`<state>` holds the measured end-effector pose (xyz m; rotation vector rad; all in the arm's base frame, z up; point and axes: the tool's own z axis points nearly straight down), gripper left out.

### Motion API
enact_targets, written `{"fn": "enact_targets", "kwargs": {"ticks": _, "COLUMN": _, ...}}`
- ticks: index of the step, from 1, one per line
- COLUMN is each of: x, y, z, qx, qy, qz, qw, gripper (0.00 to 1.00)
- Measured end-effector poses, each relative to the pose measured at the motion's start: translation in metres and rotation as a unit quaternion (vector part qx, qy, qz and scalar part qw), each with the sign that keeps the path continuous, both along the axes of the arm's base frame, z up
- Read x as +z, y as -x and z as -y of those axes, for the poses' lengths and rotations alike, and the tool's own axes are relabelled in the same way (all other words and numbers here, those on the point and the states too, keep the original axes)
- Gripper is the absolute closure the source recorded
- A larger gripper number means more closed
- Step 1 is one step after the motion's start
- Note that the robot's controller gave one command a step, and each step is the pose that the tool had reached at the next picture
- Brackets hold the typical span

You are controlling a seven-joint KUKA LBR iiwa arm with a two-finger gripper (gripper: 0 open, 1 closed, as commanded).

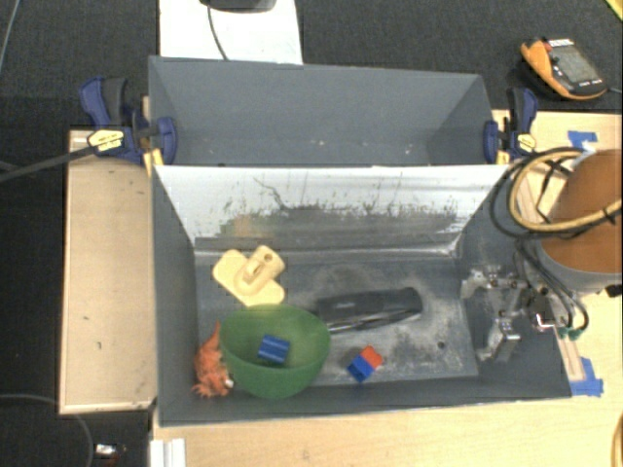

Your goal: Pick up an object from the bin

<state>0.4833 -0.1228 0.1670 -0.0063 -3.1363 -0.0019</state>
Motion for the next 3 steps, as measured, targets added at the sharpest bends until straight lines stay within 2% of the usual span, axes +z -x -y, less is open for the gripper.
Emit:
{"fn": "enact_targets", "kwargs": {"ticks": 1, "x": 0.004, "y": -0.002, "z": -0.001, "qx": 0.003, "qy": 0.001, "qz": 0.0040, "qw": 1.0000, "gripper": 0.00}}
{"fn": "enact_targets", "kwargs": {"ticks": 2, "x": -0.043, "y": -0.028, "z": -0.039, "qx": 0.101, "qy": 0.002, "qz": 0.0078, "qw": 0.9948, "gripper": 0.00}}
{"fn": "enact_targets", "kwargs": {"ticks": 3, "x": -0.040, "y": -0.032, "z": -0.090, "qx": 0.231, "qy": 0.001, "qz": 0.0079, "qw": 0.9729, "gripper": 0.00}}
